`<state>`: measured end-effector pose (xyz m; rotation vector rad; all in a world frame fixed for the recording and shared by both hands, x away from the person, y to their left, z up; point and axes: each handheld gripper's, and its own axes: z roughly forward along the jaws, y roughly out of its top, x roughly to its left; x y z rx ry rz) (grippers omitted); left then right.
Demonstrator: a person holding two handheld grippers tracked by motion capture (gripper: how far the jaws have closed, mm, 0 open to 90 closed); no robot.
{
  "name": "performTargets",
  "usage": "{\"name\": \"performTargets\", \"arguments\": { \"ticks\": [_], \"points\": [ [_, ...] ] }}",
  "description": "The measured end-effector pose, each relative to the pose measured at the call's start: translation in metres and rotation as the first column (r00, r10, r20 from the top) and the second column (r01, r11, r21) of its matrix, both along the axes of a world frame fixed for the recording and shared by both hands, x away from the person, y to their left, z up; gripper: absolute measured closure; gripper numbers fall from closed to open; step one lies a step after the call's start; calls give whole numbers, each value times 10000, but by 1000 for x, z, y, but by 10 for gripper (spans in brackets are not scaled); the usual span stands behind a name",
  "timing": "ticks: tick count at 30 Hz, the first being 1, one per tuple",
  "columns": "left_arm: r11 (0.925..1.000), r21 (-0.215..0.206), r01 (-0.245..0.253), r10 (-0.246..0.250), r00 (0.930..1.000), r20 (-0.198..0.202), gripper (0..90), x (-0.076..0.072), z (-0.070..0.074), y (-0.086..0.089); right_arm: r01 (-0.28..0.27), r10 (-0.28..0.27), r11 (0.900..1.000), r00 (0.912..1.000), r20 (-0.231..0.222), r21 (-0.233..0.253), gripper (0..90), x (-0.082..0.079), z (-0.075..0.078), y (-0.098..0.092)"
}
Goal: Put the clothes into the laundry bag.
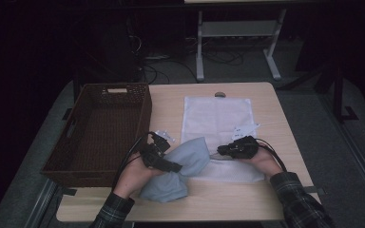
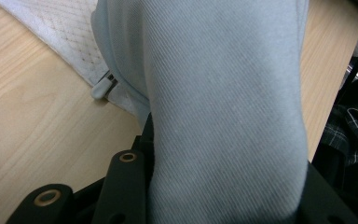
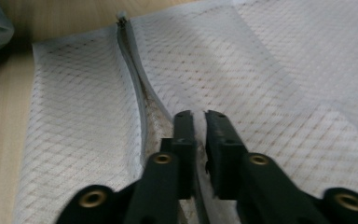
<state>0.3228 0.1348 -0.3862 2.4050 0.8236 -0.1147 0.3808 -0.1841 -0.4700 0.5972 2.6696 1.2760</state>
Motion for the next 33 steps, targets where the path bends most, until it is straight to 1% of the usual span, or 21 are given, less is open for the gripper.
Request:
{"name": "performTargets", "arguments": {
  "ticks": [1,4,7,10,13,14,17,19,22,25,26,27,28,31,32,33],
  "points": [
    [10000,4,2,-2,10000,7,620,0,0,0,-18,18,10000,10000,77,9,795,0,0,0],
    [10000,1,14,-14,10000,21,620,0,1,0,-131,130,9999,9999,46,40,796,-1,1,-1],
    [10000,0,17,-17,10000,20,620,0,1,0,-251,251,9997,9997,-15,-72,797,-1,-1,0],
    [10000,6,13,-13,10000,13,620,0,1,0,-354,353,9989,9994,-46,-295,797,-1,-4,4],
    [10000,7,20,-20,10000,8,620,0,0,0,-320,317,9990,9994,-98,-313,855,-1,-5,6],
    [10000,13,19,-19,10000,6,620,0,0,-1,-296,295,9992,9995,-75,-265,870,-1,-4,6],
    [10000,36,46,-46,10000,-11,620,0,0,-1,-223,223,9998,9996,-153,-1,876,0,-1,4],
    [10000,45,51,-51,10000,-9,620,0,0,-1,-155,156,9999,9997,-190,34,878,0,0,4],
    [10000,52,49,-49,10000,-4,620,0,0,-1,-96,103,9996,9997,-236,276,878,1,2,4],
    [10000,41,41,-41,10000,-8,620,-1,0,-1,-2,11,9984,9999,-157,567,880,1,8,5],
    [10000,48,43,-43,10000,-8,620,0,0,-1,-2,11,9984,9999,-157,567,880,1,8,5],
    [10000,52,42,-42,10000,-10,620,0,0,-1,122,-113,9972,9999,-128,732,880,2,12,6],
    [10000,56,54,-54,10000,-13,620,0,0,-1,122,-113,9972,9999,-128,732,880,2,12,6],
    [10000,52,54,-54,10000,-20,620,0,0,-1,248,-245,9944,9997,-48,1026,882,5,17,7],
    [10000,49,60,-60,10000,-24,620,0,0,0,345,-350,9919,9994,19,1223,883,6,21,8],
    [10000,42,46,-46,10000,-21,620,0,0,0,399,-399,9902,9992,-29,1335,884,8,23,8]
  ]
}}
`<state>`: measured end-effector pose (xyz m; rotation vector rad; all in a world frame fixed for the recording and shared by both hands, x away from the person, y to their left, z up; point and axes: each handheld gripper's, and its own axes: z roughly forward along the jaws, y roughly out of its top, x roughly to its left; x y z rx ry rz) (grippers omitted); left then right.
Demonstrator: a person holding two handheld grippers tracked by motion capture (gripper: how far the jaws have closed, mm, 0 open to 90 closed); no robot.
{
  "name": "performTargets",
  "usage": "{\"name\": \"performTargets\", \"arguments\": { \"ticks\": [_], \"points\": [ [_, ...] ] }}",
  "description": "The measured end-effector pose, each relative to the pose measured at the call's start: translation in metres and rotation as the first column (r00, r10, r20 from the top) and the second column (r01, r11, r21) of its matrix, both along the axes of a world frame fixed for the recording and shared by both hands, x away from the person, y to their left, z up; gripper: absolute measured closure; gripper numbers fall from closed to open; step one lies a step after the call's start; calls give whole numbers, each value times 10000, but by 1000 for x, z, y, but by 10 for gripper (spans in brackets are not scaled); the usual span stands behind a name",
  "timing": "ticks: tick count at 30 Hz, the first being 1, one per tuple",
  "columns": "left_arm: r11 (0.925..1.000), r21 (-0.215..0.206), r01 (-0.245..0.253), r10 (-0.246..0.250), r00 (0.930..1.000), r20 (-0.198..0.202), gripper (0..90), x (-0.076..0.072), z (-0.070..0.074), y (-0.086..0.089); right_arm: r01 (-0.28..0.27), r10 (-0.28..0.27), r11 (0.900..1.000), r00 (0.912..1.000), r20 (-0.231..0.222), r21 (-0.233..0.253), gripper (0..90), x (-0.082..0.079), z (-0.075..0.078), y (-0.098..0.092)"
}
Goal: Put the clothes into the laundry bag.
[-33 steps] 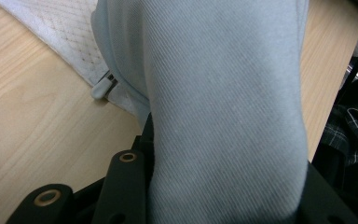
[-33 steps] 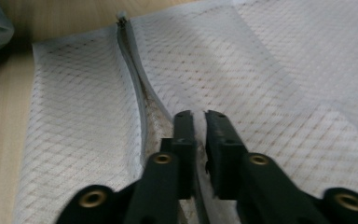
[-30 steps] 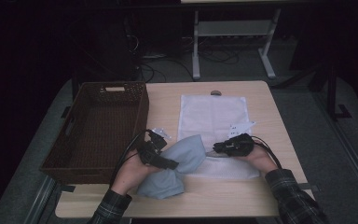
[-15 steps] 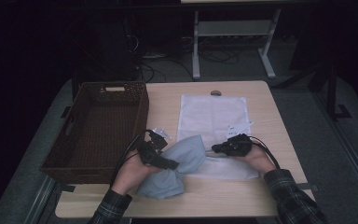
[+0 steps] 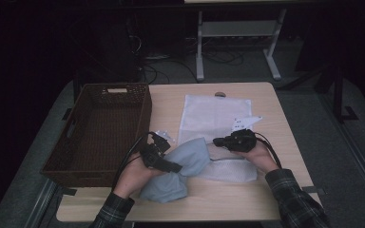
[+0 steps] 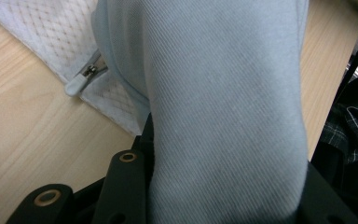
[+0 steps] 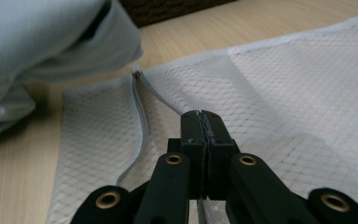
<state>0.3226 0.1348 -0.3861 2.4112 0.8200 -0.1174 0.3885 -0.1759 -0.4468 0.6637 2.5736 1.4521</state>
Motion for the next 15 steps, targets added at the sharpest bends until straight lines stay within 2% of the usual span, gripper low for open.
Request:
{"name": "performTargets", "arguments": {
  "ticks": [8,15],
  "points": [
    [10000,20,-6,6,10000,-18,620,0,0,1,390,-390,9984,9992,2,407,890,5,18,8],
    [10000,26,22,-22,10000,-16,620,0,0,1,490,-499,9973,9987,136,547,891,9,29,17]
  ]
}}
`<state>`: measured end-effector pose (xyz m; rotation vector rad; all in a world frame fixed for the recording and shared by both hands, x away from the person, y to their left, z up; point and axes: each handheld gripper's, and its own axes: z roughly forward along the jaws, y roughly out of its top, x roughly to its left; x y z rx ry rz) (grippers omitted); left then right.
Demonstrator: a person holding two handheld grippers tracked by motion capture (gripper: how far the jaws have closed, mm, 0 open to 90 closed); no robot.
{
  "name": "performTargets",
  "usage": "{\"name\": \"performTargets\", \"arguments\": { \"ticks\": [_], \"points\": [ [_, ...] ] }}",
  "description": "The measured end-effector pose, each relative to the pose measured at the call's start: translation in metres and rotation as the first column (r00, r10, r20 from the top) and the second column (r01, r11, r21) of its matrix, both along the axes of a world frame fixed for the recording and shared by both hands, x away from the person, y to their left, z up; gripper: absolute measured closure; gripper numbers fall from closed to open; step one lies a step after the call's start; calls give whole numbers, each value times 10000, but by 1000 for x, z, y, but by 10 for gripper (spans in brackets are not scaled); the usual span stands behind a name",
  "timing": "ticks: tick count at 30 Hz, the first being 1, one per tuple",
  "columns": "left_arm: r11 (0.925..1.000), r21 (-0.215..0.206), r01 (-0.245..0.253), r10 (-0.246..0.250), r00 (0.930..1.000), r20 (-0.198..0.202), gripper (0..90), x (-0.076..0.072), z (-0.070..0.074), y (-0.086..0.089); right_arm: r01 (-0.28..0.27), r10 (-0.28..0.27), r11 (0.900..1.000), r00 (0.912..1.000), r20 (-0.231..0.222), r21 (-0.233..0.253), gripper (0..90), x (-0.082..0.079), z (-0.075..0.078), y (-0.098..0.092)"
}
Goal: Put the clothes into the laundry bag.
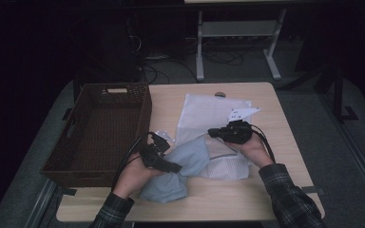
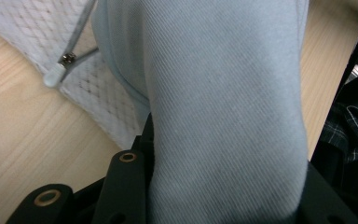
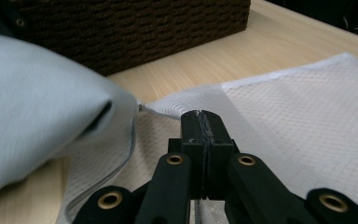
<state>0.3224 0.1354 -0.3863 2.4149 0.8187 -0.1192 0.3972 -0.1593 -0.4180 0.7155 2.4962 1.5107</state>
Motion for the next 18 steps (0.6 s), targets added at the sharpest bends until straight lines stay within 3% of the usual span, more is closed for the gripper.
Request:
{"name": "performTargets", "arguments": {
  "ticks": [5,11,18],
  "points": [
    [10000,24,13,-13,10000,-2,620,-1,0,0,110,-113,9993,9999,102,358,892,1,7,3],
    [9998,62,204,-205,9997,110,620,-2,3,-5,62,-64,9998,9999,86,169,892,1,6,4],
    [9942,151,1068,-1072,9937,313,620,-4,8,-27,-13,12,9998,10000,59,179,892,-1,7,0]
  ]
}}
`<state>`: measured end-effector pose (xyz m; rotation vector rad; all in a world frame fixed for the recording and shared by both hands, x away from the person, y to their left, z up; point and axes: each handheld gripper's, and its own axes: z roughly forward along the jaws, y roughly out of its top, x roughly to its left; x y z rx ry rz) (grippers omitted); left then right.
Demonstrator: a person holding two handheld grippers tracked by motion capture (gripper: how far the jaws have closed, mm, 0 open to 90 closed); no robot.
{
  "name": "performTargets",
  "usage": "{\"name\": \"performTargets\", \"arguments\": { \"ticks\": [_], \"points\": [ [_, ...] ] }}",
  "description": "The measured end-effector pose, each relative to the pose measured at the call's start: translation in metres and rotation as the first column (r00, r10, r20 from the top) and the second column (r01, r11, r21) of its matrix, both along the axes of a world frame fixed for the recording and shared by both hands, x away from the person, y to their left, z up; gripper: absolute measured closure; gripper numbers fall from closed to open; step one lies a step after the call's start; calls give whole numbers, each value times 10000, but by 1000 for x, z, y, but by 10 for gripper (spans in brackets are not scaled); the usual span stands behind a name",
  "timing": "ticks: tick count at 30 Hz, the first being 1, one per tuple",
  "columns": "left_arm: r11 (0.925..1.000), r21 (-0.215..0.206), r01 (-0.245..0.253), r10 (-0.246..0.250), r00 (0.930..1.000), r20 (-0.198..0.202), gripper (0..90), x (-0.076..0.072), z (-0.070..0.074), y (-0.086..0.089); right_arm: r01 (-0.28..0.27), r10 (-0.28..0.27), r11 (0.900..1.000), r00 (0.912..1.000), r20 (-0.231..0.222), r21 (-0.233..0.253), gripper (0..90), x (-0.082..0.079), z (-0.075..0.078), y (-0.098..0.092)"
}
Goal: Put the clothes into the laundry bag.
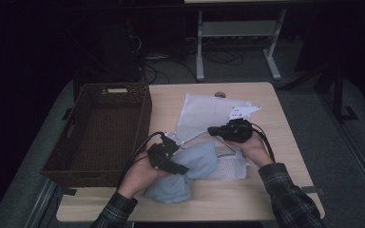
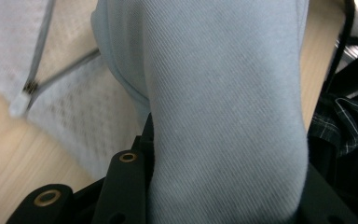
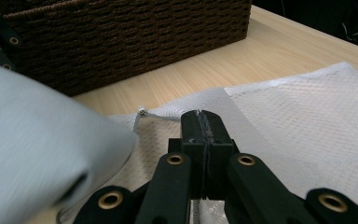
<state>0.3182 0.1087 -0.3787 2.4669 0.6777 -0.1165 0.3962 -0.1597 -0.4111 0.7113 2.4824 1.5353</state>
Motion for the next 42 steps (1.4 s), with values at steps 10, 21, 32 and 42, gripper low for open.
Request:
{"name": "performTargets", "arguments": {
  "ticks": [10,21,32,42],
  "points": [
    [9949,288,968,-974,9950,202,620,11,0,-40,-80,80,10000,10000,37,57,892,-2,3,-2],
    [9945,969,395,-380,9991,-172,621,35,-19,-36,76,-77,9997,10000,25,248,892,-3,6,-12],
    [9827,1550,-1017,1030,9947,-1,622,58,-26,-8,-120,119,9997,9999,35,193,892,-6,7,-3],
    [9708,1635,-1757,1722,9844,353,623,64,-24,2,-423,423,9990,9991,47,121,892,-10,8,13]
  ]
}}
